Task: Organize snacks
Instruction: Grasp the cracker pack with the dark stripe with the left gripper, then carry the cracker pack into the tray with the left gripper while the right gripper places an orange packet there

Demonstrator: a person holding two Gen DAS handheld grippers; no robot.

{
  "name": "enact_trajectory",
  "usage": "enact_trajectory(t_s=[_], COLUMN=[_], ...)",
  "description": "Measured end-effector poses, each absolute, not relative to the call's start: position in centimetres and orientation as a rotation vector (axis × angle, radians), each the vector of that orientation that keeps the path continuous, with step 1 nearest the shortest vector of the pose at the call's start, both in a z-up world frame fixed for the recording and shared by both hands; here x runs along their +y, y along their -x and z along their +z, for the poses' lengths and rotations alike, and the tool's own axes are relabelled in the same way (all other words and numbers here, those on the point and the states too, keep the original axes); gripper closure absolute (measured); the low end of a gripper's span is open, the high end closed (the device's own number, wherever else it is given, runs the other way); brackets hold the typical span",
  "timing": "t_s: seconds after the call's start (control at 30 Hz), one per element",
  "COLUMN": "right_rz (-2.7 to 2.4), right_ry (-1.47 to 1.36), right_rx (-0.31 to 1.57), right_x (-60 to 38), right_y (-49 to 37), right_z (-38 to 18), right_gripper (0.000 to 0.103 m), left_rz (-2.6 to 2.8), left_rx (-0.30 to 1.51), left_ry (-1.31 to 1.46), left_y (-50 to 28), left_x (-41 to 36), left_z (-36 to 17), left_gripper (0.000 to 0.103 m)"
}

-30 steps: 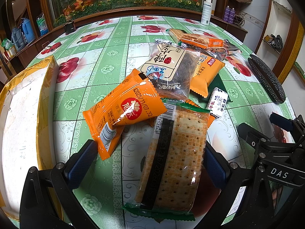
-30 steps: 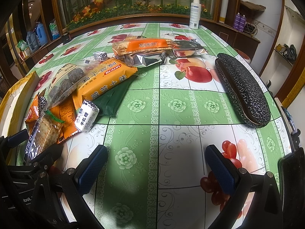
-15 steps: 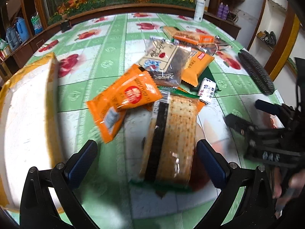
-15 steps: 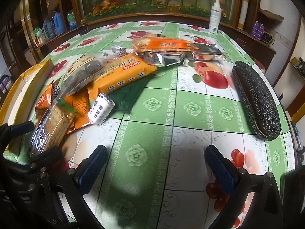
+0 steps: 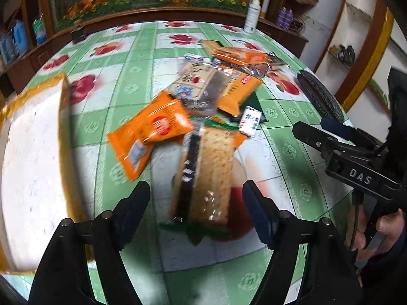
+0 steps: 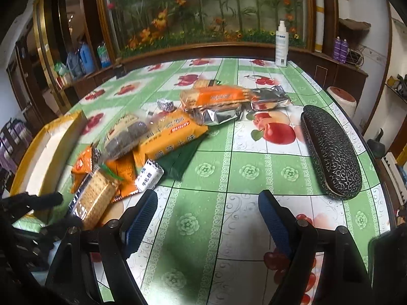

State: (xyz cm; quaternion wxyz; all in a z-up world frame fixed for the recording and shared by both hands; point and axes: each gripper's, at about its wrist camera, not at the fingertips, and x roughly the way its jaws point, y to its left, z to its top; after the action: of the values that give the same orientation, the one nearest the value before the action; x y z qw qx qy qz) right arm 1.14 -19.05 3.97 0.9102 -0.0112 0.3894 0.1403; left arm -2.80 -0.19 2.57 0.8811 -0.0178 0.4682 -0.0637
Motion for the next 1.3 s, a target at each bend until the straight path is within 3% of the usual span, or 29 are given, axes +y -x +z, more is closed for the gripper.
enact_trajectory(t_s=[0.13,0.17,0.2,0.27,0.4,0.63,0.97,1.07,1.23,1.3], right_rz=[0.305,0.311,0.319,0.332,0.373,0.458,0.673,0.692,0.703,0.706], right_ry=[0.000,-0.007,-0.016,-0.032,-0.082,-0.154,-0.045,0.064,0.127,0.178], right_rx=[0.802,0.801,0.803,0.818,0.874,0.907,0.968,0.971,0.970,0.970], right_x=[-19.3,-19.4,-19.5,-19.5,-19.7,-19.5,-13.1,-10.2,-8.0,-7.2], right_y=[-1.1,-1.0,-1.1,-1.3,-1.8,-2.0,-2.7,-3.1,-3.2,-3.4], right_z=[4.1,4.1,4.1,3.9,3.1,2.9,5.9,5.4,4.9,4.7], right_gripper=[0.021,0.022,0.025,0.032,0.057,0.065,0.062,0.047,0.046,0.038], left_rz=[-0.133,-0.129,-0.106,-0.110,-0.153,-0.177,-0.124,-0.142,-0.191,-0.199], left_rx=[1.015,1.021,1.015,1.001,0.990,0.915,0.868,0.870,0.875,0.876], left_ry=[0.012,0.007,-0.015,-0.025,0.026,0.075,0.180,0.184,0.165,0.173], left_y=[0.9,0.8,0.7,1.0,2.3,5.5,8.3,9.0,10.4,10.9], left_x=[-1.2,-1.3,-1.5,-1.8,-1.1,1.1,6.0,6.4,6.0,6.0], left_z=[1.5,1.3,1.1,1.1,1.6,3.9,4.4,4.3,4.2,4.1], left_gripper=[0.033,0.049,0.057,0.058,0.058,0.058,0.058,0.058,0.058,0.058])
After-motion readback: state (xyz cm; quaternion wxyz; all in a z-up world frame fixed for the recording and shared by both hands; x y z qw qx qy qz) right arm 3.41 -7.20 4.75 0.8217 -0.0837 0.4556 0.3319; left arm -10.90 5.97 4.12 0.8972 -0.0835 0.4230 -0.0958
